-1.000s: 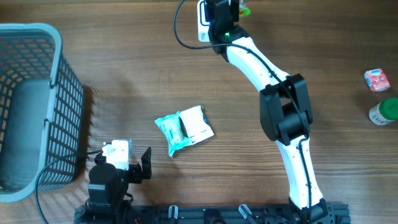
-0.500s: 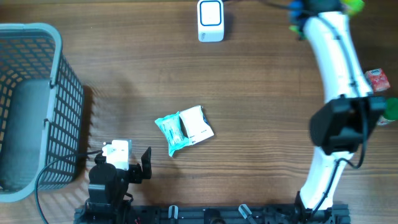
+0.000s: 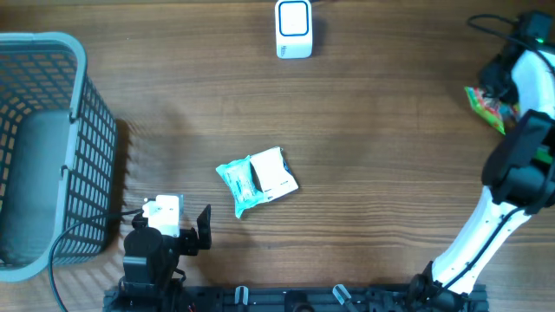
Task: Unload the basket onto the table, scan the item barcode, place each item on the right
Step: 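Carry the Haribo bag right and drop it at the table's right edge, then move the right gripper over the white packet beside the wipes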
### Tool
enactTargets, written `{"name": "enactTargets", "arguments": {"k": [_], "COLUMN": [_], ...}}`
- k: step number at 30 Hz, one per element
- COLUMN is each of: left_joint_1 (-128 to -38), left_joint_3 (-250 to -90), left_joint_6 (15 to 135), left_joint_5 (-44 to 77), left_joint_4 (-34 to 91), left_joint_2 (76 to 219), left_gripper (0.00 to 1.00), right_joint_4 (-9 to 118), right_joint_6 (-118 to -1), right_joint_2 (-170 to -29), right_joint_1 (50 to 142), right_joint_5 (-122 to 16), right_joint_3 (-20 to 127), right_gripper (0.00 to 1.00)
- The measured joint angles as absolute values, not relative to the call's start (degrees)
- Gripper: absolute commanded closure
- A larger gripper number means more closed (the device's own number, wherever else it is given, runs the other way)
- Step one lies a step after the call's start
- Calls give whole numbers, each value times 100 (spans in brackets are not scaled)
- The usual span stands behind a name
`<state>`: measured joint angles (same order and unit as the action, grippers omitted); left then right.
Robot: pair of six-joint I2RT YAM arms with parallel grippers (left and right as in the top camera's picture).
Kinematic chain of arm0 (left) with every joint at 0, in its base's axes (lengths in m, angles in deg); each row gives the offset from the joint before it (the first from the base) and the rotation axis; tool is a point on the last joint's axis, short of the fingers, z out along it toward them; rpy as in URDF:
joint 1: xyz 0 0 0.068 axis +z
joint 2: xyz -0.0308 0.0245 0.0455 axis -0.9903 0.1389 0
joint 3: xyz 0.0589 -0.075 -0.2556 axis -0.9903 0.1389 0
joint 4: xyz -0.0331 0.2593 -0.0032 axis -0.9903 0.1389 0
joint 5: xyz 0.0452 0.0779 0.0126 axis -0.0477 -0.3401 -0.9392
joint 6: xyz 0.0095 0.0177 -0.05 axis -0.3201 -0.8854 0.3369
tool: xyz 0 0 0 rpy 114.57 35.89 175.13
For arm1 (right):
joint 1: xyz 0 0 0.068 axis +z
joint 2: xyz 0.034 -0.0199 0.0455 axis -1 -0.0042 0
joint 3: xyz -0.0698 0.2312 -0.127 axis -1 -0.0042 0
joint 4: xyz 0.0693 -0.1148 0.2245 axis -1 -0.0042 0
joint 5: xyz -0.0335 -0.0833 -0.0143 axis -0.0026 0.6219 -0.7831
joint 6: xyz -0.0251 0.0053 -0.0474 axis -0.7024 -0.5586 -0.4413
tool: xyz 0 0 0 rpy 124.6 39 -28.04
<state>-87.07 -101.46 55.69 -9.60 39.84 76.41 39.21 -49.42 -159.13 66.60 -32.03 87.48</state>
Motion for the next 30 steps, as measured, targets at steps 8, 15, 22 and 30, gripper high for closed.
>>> {"name": "enactTargets", "arguments": {"k": [8, 15, 22, 30], "left_joint_1": [-8707, -8707, -8707, -8707], "left_joint_3": [-10146, -10146, -10146, -10146], "left_joint_6": [5569, 5569, 5569, 5569], "left_joint_5": [-960, -960, -960, -960], "left_joint_4": [3984, 3984, 3984, 3984], "left_joint_2": [7641, 7641, 7641, 7641], "left_gripper": [0, 0, 0, 0], "right_joint_4": [3517, 2306, 2005, 2925], "right_joint_6": [-5250, -5403, -5395, -5375], "right_joint_2": [-15443, -14117, -14134, -14136], "right_joint_1": [7349, 9768, 11683, 13108], "right_joint_5": [-4084, -4506, -4847, -4917], "right_joint_3": [8980, 9207, 8479, 7336], "right_gripper": [0, 0, 0, 0]}}
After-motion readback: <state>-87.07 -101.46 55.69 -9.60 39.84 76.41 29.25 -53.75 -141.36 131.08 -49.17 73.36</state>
